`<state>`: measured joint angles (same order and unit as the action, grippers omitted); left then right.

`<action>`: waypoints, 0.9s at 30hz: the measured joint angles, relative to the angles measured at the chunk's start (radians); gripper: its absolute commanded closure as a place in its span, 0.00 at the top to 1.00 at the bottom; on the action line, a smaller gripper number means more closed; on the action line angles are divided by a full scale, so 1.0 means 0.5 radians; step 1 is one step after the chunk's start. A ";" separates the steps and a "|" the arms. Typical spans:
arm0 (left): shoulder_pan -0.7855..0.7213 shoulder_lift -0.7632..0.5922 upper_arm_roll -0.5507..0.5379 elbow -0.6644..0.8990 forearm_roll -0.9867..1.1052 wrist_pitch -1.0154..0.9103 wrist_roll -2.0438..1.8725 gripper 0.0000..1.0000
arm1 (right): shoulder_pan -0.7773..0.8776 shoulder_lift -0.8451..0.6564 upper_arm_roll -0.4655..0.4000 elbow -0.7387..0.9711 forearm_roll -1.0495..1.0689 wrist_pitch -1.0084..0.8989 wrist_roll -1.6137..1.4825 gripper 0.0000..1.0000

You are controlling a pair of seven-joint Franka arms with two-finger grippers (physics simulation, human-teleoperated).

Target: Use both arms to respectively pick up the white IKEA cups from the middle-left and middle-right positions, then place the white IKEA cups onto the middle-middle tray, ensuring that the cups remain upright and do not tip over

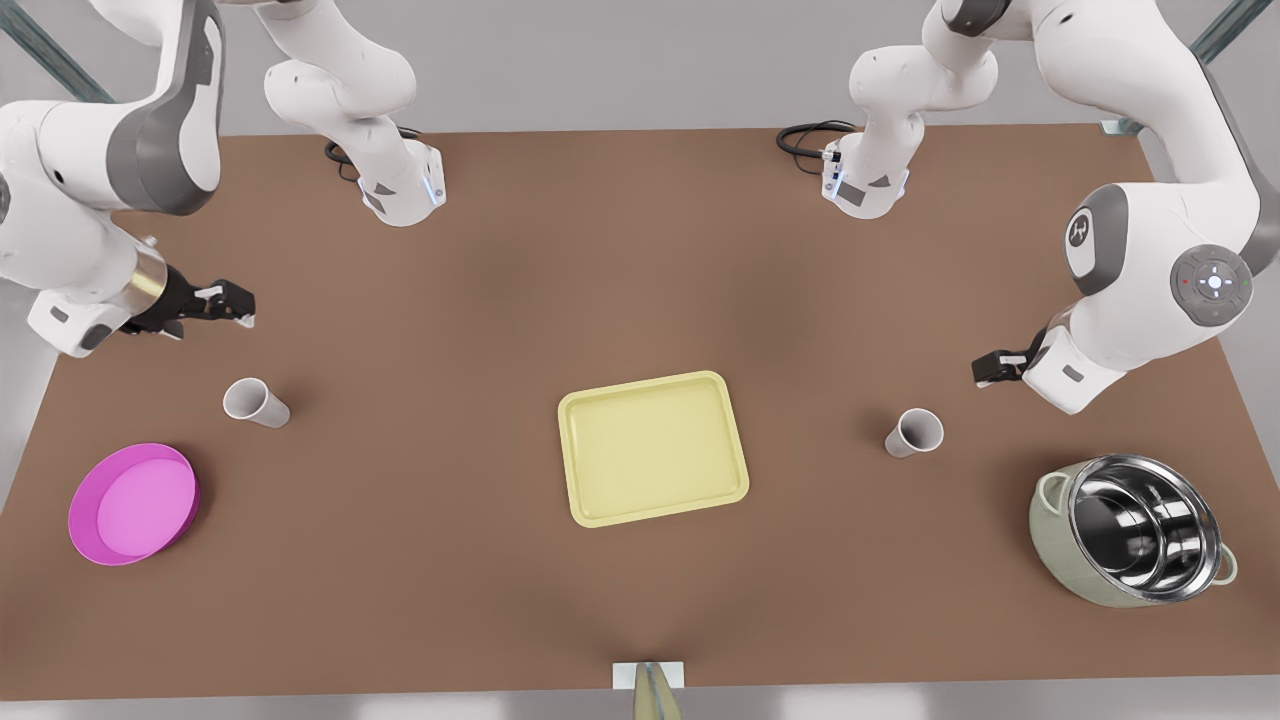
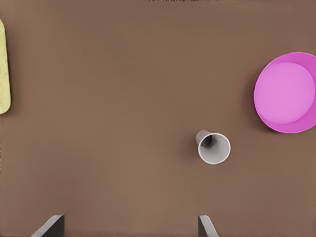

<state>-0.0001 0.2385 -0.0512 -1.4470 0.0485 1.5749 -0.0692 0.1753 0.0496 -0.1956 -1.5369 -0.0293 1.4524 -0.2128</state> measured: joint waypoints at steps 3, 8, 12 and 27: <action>0.002 0.033 0.000 0.001 0.000 0.006 -0.003 1.00 | 0.053 0.029 -0.005 0.000 -0.007 0.003 0.006 1.00; 0.043 0.377 0.001 -0.218 -0.061 0.325 -0.008 1.00 | -0.150 0.269 -0.011 -0.019 -0.008 0.034 0.009 1.00; 0.089 0.438 0.003 -0.425 -0.087 0.617 -0.008 1.00 | -0.362 0.400 -0.013 -0.107 -0.020 0.135 -0.016 1.00; 0.147 0.595 0.035 -0.736 -0.102 1.065 -0.009 0.65 | -0.750 0.762 -0.010 -0.553 0.027 1.039 -0.243 1.00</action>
<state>0.0736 0.5360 -0.0337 -1.8152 -0.0024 2.1073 -0.0735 -0.1996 0.4308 -0.2008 -1.8134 -0.0158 1.9718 -0.3345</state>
